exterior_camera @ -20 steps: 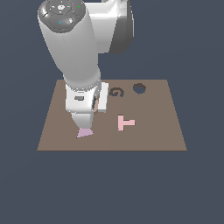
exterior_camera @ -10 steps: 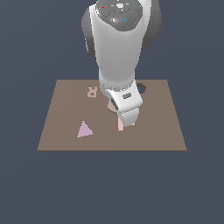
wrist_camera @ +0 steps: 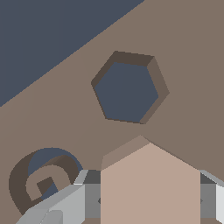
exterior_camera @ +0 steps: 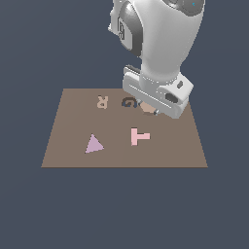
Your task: Insert a designated object into the corresponding slot on a board.
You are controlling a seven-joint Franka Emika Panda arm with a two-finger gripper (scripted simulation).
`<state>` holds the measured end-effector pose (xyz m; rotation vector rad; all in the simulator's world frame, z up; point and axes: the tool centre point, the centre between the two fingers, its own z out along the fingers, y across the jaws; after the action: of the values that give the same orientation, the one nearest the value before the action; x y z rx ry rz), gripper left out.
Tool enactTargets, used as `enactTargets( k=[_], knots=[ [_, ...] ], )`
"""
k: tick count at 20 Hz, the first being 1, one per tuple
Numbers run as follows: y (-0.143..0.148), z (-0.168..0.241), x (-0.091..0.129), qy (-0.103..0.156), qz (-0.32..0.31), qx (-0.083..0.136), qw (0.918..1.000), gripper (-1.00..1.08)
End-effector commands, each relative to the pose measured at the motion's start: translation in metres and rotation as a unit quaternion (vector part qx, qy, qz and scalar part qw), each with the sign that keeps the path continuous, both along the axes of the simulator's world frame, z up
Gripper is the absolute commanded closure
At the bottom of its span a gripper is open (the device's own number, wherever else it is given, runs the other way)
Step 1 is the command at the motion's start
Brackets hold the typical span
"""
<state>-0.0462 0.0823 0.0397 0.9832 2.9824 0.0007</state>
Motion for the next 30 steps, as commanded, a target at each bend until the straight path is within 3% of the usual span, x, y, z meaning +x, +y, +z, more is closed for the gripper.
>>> enactTargets(
  k=[1,12,28,29,30],
  knots=[
    [0.011,0.0,-0.012,0.0,0.051,0.0,0.9987,1.08],
    [0.033,0.001,-0.051,0.0,0.181,0.0,0.9835,1.08],
    [0.034,-0.009,-0.056,0.001,0.195,0.0,0.9809,1.08],
    [0.034,-0.009,-0.056,0.001,0.195,0.0,0.9809,-0.92],
    [0.034,-0.009,-0.056,0.001,0.195,0.0,0.9809,-0.92]
  ],
)
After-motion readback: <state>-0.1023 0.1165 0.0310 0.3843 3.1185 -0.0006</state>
